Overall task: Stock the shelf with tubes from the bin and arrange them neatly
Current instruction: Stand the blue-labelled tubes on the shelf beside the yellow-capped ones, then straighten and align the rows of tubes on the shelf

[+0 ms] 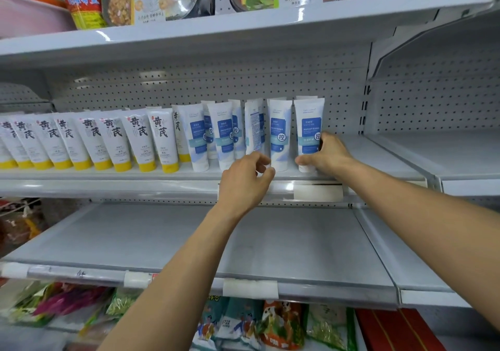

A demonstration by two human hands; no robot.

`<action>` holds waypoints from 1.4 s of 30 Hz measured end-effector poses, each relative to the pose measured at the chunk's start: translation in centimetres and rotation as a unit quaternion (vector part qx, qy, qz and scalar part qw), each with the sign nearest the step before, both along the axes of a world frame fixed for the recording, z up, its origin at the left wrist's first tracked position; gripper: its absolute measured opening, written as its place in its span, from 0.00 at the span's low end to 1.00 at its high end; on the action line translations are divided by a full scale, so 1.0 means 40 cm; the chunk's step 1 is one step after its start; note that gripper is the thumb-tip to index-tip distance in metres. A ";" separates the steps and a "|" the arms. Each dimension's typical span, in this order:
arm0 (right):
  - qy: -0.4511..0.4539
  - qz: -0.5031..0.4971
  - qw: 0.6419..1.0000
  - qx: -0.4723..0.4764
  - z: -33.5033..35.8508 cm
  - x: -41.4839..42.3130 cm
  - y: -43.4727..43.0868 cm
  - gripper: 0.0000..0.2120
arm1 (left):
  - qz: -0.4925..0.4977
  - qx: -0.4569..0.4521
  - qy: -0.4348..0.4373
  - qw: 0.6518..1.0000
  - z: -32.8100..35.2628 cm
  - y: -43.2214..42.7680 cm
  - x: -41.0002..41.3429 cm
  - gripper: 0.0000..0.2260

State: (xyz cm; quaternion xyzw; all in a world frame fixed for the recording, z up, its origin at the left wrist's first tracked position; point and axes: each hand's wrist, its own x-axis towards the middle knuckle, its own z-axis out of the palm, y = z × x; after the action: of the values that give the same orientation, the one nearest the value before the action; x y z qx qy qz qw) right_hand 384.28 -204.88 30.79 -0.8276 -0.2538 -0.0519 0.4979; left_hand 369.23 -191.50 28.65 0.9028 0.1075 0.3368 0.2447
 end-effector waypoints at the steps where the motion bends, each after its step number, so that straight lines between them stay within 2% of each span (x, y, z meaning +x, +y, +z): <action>1: 0.001 -0.002 1.000 -0.002 -0.001 0.001 0.002 0.28 | 0.001 0.004 0.006 1.000 -0.002 0.003 0.001 0.09; 8: 0.006 -0.029 0.999 -0.019 -0.006 -0.011 -0.012 0.29 | 0.011 0.032 0.030 0.999 -0.004 0.014 -0.003 0.10; 10: -0.041 -0.066 0.996 -0.031 -0.009 -0.028 -0.034 0.27 | 0.015 0.031 0.022 0.999 -0.006 0.017 -0.013 0.10; 13: -0.163 -0.092 0.981 -0.060 -0.019 -0.072 -0.070 0.19 | 0.017 0.023 0.003 1.000 -0.005 0.012 -0.031 0.09; 16: -0.246 -0.044 0.963 -0.097 -0.035 -0.126 -0.093 0.13 | 0.012 0.021 -0.009 1.000 -0.001 -0.009 -0.055 0.09; 22: -0.318 0.047 0.934 -0.157 -0.093 -0.220 -0.093 0.10 | 0.023 0.031 0.004 0.999 -0.051 -0.037 -0.138 0.09; 25: -0.327 0.098 0.923 -0.180 -0.132 -0.266 -0.057 0.09 | 0.042 0.042 0.061 0.996 -0.104 -0.024 -0.197 0.11; 33: -0.286 0.233 0.911 -0.185 -0.254 -0.433 0.143 0.10 | 0.136 -0.040 0.091 0.986 -0.247 0.094 -0.422 0.10; 42: -0.272 0.351 0.876 -0.190 -0.377 -0.691 0.566 0.08 | 0.247 -0.119 0.128 0.953 -0.384 0.419 -0.756 0.10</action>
State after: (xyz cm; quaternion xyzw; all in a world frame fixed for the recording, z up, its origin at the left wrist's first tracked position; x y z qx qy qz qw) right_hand 356.64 -182.24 15.70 -0.7164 -0.6578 -0.0472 0.2277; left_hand 339.00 -174.75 13.31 0.8483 0.3965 0.2527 0.2436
